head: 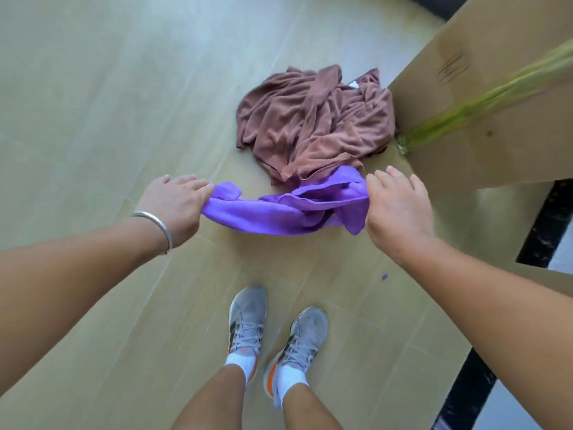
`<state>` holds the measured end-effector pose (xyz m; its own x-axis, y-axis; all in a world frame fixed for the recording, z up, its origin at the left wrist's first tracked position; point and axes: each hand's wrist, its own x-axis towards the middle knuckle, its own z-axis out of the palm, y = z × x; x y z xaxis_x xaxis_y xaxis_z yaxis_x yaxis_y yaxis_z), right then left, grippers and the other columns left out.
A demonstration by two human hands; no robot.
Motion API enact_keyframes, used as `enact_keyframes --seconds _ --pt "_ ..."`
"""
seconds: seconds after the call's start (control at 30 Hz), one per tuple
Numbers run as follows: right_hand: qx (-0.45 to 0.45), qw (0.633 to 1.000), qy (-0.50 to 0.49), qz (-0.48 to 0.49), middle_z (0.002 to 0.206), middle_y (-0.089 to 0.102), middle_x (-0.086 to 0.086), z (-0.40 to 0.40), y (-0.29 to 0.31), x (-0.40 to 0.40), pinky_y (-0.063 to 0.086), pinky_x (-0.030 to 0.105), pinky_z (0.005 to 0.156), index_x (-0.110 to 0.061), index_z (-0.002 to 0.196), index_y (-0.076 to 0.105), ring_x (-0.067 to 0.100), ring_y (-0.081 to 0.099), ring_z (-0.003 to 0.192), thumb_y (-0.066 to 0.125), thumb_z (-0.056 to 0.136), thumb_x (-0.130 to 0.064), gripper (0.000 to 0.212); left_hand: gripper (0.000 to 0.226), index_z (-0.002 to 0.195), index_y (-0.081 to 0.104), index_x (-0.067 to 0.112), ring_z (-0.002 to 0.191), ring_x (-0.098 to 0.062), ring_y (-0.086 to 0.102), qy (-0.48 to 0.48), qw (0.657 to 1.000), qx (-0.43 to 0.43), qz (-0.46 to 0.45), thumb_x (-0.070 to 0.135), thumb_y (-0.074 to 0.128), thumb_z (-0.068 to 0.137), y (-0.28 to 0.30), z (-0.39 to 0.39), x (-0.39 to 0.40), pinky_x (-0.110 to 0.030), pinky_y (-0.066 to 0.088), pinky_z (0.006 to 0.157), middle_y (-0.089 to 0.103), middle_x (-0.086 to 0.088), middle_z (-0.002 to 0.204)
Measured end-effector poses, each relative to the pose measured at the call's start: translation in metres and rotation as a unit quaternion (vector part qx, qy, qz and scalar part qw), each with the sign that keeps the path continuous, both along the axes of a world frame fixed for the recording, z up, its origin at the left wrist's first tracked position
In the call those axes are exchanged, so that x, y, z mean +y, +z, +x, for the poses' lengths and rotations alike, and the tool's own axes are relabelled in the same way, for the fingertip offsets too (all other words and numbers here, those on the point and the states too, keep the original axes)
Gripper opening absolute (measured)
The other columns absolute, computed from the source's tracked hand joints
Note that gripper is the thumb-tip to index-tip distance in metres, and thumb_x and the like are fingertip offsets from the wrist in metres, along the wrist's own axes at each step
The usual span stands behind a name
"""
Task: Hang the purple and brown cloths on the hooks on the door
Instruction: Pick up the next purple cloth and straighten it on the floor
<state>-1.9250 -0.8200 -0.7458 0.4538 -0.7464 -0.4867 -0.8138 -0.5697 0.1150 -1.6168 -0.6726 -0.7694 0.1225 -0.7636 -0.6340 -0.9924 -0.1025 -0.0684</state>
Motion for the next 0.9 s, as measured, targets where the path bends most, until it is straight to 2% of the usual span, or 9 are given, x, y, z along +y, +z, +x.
enact_keyframes --seconds 0.17,0.33,0.47,0.63,0.8,0.9 --pt "-0.03 0.998 0.021 -0.046 0.122 0.056 0.007 0.038 0.087 -0.022 0.026 0.047 0.108 -0.011 0.109 0.053 0.025 0.034 0.137 0.031 0.082 -0.01 0.035 0.054 0.144 0.039 0.025 0.142 -0.011 0.028 0.029 0.999 -0.012 -0.023 0.017 0.039 0.09 0.082 0.04 -0.001 -0.035 0.028 0.112 0.038 0.01 0.151" --pt "-0.071 0.993 0.062 -0.073 0.114 0.062 0.006 0.097 0.154 -0.032 0.03 0.042 0.1 -0.012 0.099 0.058 0.026 0.045 0.124 0.023 0.075 -0.018 0.043 0.045 0.131 0.051 0.023 0.135 -0.012 0.039 0.062 0.996 -0.024 -0.06 0.017 0.041 0.088 0.143 0.083 0.006 -0.034 0.037 0.104 0.051 0.008 0.14" --pt "-0.087 0.988 0.1 -0.084 0.116 0.063 0.007 0.156 0.19 -0.031 0.032 0.039 0.099 -0.012 0.109 0.06 0.026 0.045 0.122 0.031 0.082 -0.015 0.04 0.043 0.123 0.055 0.023 0.125 -0.015 0.048 0.092 0.991 -0.038 -0.091 0.012 0.039 0.085 0.181 0.124 0.025 -0.034 0.042 0.096 0.058 0.006 0.128" --pt "-0.063 0.986 0.129 -0.088 0.111 0.062 0.006 0.228 0.224 -0.019 0.036 0.04 0.094 -0.015 0.104 0.056 0.027 0.047 0.114 0.043 0.08 -0.012 0.028 0.038 0.113 0.057 0.025 0.111 -0.021 0.056 0.155 0.978 -0.064 -0.121 0.011 0.038 0.083 0.223 0.172 0.057 -0.035 0.046 0.088 0.06 0.002 0.115" --pt "-0.052 0.979 0.187 -0.068 0.12 0.056 0.004 0.296 0.233 0.022 0.031 0.041 0.103 -0.019 0.116 0.05 0.025 0.04 0.123 0.048 0.083 -0.019 0.033 0.038 0.116 0.056 0.024 0.113 -0.022 0.055 0.209 0.966 -0.085 -0.129 0.011 0.038 0.085 0.251 0.205 0.093 -0.038 0.045 0.092 0.058 0.001 0.117" --pt "-0.068 0.968 0.239 -0.047 0.129 0.051 0.004 0.329 0.231 0.057 0.026 0.043 0.11 -0.02 0.126 0.046 0.024 0.035 0.13 0.047 0.088 -0.026 0.038 0.03 0.106 0.056 0.024 0.109 -0.024 0.056 0.245 0.954 -0.086 -0.147 0.011 0.04 0.084 0.264 0.212 0.118 -0.035 0.047 0.085 0.058 0.0 0.111"
